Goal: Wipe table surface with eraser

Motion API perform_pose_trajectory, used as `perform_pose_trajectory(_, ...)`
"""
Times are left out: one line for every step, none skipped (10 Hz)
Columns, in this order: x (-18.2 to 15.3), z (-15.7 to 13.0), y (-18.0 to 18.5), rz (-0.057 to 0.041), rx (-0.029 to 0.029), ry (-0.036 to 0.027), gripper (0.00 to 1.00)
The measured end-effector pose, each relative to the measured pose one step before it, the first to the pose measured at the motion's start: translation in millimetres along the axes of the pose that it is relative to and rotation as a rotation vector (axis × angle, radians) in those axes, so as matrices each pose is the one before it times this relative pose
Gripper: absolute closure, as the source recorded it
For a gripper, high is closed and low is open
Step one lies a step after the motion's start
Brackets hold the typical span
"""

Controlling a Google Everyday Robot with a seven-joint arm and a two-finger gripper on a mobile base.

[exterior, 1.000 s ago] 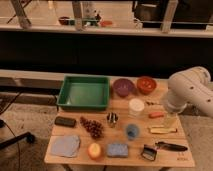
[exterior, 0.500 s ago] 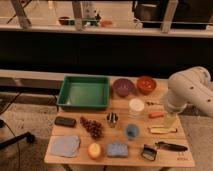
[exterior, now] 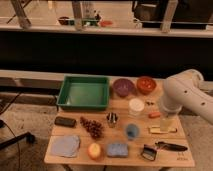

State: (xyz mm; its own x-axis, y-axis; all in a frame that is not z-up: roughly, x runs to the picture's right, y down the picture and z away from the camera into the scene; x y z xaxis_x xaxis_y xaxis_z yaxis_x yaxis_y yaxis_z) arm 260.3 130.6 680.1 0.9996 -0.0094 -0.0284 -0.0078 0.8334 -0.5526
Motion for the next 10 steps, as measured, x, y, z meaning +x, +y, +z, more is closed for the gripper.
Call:
perform_pose_trajectory(-24.25, 1.04, 3.78, -0.03917, 0.00211, -0.01700, 0.20)
perform_pose_trajectory(-18.52, 0.77, 3.22, -0.02648, -0.00066, -0.02243, 0.20)
perform_pose_trajectory(-13.23, -0.47, 1.38, -0.01769, 0.00088, -0.01974, 0.20)
perform_pose_trajectory(-28.76, -0.19, 2.01, -0.04106, -0.00543, -0.05715, 0.20)
perform_pose_trajectory(-15.59, 0.39, 0.68, -0.01903, -0.00469, -0.03337, 0.20)
perform_pose_trajectory(-22.51, 2.53, 0.22, -0.02553, -0.00857, -0.04506, 0.20)
perform_pose_trajectory(-27.16, 5.67, -2.02, -0.03295, -0.00964, -0.04670, 0.20)
perform_pose_trajectory(-21.41, 7.03, -1.77, -0.02894, -0.00879, -0.03354, 0.20)
perform_pose_trajectory(-23.67, 9.74, -1.47, -0.02963, -0.01011, -0.03440, 0.20)
perform_pose_trajectory(-2.71, 0.69, -0.16, -0.00056, 0.00079, -0.00508, 0.20)
